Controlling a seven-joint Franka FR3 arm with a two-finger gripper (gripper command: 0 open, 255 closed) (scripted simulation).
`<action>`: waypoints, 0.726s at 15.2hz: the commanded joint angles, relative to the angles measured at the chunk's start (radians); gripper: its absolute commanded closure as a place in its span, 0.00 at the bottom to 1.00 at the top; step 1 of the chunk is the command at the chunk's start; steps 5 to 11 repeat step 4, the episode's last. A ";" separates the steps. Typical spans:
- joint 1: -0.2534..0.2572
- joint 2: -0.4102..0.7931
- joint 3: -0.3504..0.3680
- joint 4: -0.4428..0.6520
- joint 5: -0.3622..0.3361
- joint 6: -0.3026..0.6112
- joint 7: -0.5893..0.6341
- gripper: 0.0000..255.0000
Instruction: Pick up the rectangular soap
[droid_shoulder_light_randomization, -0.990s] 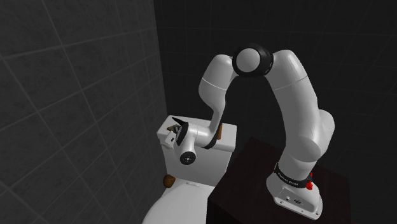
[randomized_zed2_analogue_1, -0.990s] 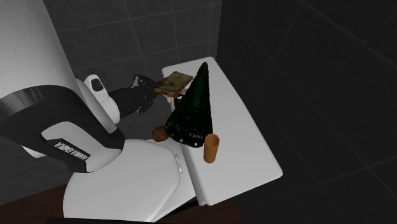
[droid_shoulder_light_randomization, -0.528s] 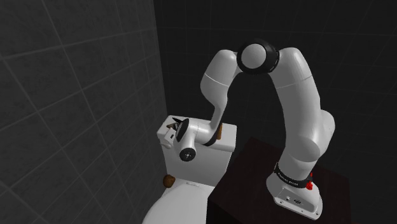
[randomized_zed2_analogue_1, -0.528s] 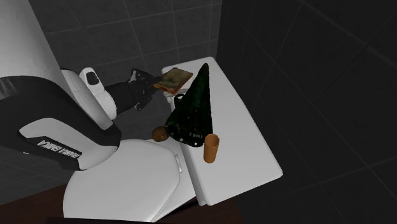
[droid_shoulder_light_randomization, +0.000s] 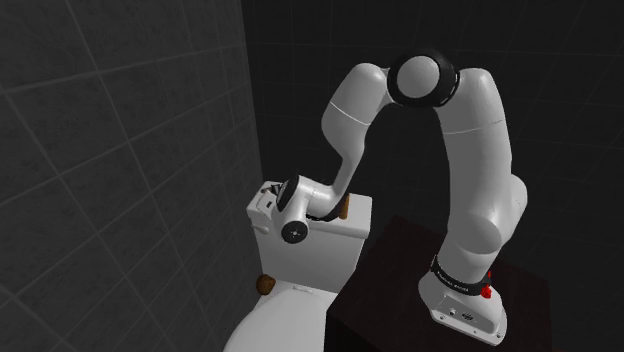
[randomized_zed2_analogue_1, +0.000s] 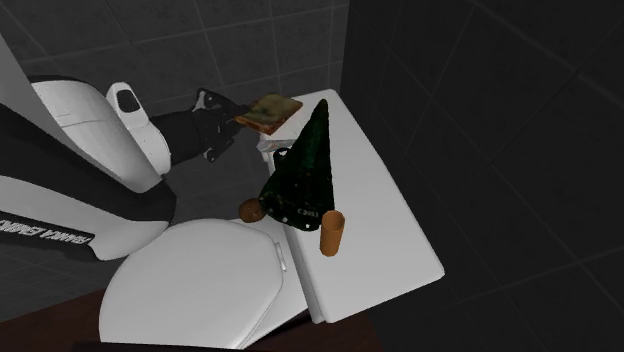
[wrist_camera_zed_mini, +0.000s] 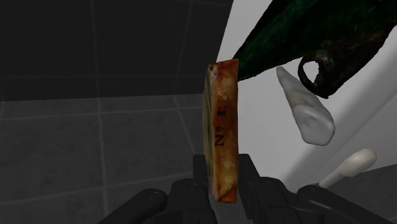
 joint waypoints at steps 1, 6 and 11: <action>-0.008 -0.030 0.006 -0.008 0.014 0.016 -0.015 1.00; -0.012 -0.046 0.010 -0.012 0.023 0.024 -0.023 1.00; -0.012 -0.046 0.010 -0.012 0.023 0.024 -0.023 1.00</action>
